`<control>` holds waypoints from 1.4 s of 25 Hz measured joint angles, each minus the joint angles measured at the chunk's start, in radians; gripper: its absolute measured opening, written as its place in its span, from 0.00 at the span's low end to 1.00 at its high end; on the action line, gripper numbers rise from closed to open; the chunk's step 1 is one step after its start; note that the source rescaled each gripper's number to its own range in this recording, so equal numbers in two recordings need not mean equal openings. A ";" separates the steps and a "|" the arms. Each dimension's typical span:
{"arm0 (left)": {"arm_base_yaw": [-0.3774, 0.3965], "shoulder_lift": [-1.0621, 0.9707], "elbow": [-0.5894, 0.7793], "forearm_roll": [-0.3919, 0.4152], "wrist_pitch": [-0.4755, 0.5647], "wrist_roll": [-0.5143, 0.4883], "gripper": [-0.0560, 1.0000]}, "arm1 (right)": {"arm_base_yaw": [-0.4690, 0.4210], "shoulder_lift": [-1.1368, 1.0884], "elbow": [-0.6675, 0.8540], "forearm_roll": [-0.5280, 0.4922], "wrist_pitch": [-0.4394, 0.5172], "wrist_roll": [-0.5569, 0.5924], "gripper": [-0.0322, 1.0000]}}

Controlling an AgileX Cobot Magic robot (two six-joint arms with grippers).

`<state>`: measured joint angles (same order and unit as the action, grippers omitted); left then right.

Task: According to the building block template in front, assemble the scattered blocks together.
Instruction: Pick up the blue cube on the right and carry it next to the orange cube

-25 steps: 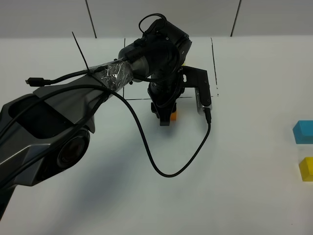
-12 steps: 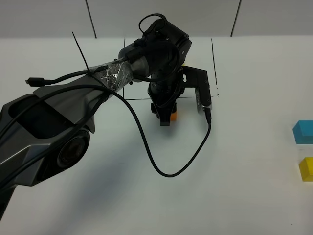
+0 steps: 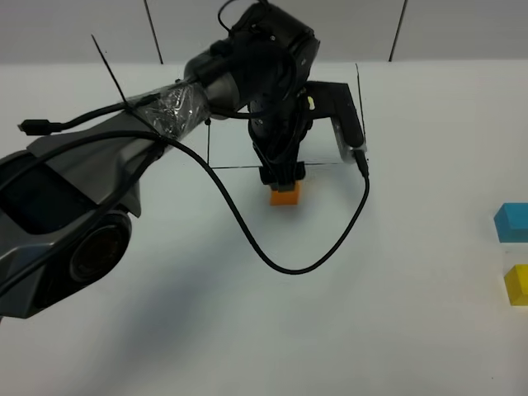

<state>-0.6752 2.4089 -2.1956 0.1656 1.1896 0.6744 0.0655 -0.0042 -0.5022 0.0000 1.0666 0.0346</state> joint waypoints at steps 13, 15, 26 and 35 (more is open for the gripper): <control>0.267 -0.179 0.065 -0.181 0.001 -0.311 0.80 | 0.000 0.000 0.000 0.000 0.000 0.002 0.78; 0.333 -0.226 0.143 -0.200 0.001 -0.327 0.80 | 0.000 0.000 0.000 0.000 0.000 0.002 0.78; 0.574 -0.684 0.657 -0.219 -0.011 -0.396 0.80 | 0.000 0.000 0.000 0.000 0.000 0.007 0.78; 0.573 -1.216 0.994 -0.200 -0.096 -0.558 0.80 | 0.000 0.000 0.000 0.000 0.000 0.007 0.78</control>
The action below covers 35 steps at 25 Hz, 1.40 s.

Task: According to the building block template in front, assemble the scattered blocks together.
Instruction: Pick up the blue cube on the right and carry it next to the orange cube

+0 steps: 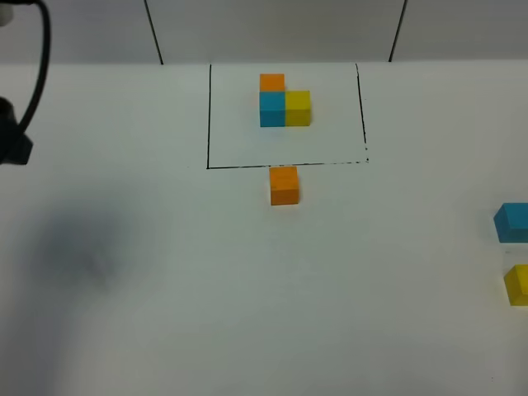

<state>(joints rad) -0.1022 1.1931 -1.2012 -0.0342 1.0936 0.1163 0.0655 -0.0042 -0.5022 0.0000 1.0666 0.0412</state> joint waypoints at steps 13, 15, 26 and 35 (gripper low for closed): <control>0.000 -0.665 0.445 0.034 -0.059 -0.102 0.78 | 0.000 0.000 0.000 0.000 0.000 0.005 0.78; 0.000 -0.745 0.486 0.034 -0.039 -0.104 0.77 | 0.000 0.000 0.000 0.000 0.000 0.007 0.78; 0.000 -1.173 0.651 -0.020 -0.005 -0.066 0.77 | 0.000 0.000 0.000 0.000 0.000 0.007 0.78; 0.000 -1.199 0.694 -0.087 -0.011 -0.026 0.74 | 0.000 0.000 0.000 0.000 0.000 0.012 0.78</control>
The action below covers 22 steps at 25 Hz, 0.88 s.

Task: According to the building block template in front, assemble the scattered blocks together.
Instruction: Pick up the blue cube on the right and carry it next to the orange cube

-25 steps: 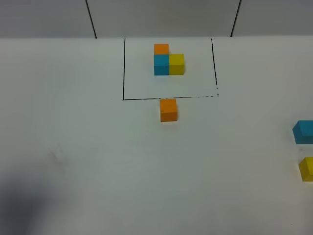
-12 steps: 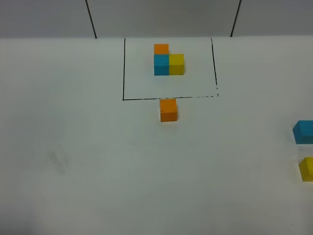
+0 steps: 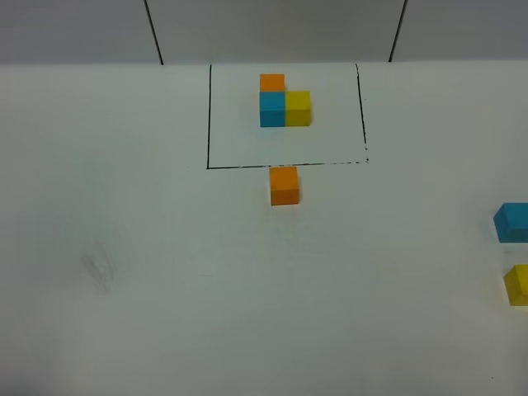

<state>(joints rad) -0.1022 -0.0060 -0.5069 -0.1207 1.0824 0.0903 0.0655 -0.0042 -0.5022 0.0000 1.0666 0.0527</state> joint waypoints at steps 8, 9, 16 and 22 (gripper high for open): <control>0.010 0.000 0.000 0.000 -0.001 -0.003 0.67 | 0.000 0.000 0.000 0.000 0.000 0.000 0.78; 0.025 0.000 0.000 0.000 -0.001 -0.003 0.67 | 0.000 0.000 0.000 0.000 0.000 0.000 0.78; 0.088 0.000 0.000 0.000 -0.001 -0.003 0.65 | 0.000 0.000 0.000 0.000 0.000 0.000 0.78; 0.088 0.000 0.000 0.000 -0.001 -0.003 0.65 | 0.000 0.000 0.000 0.000 0.000 0.003 0.78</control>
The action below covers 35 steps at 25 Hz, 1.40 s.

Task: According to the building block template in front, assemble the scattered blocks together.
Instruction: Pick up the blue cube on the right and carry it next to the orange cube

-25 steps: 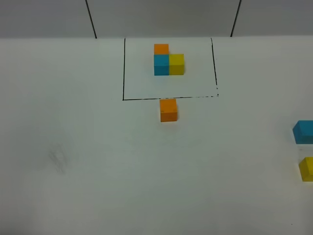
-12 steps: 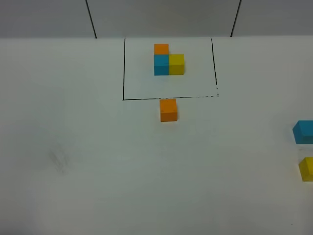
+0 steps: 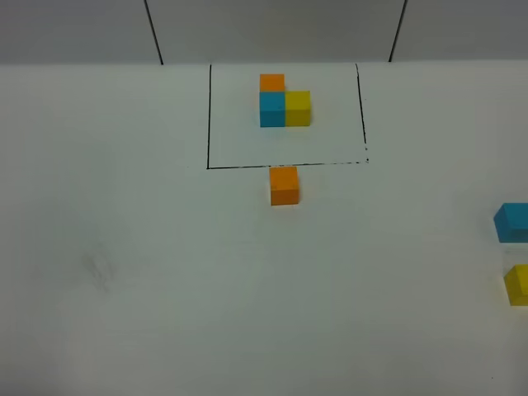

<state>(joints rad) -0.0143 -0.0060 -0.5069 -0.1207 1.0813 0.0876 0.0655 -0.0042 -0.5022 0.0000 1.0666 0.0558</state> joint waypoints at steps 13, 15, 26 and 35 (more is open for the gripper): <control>0.000 0.000 0.000 0.000 0.000 0.000 0.65 | 0.000 0.000 0.000 0.000 0.000 -0.001 0.78; 0.000 0.000 0.000 0.000 0.000 0.000 0.65 | 0.000 0.000 0.000 0.000 0.000 -0.001 0.78; 0.000 0.000 0.000 0.000 0.000 0.000 0.65 | 0.000 0.193 -0.046 0.000 0.067 0.026 0.78; 0.000 0.000 0.000 0.000 0.000 0.000 0.65 | 0.000 0.692 -0.191 -0.007 -0.004 0.004 0.78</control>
<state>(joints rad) -0.0143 -0.0060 -0.5069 -0.1207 1.0813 0.0876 0.0655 0.6876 -0.6936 -0.0075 1.0624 0.0595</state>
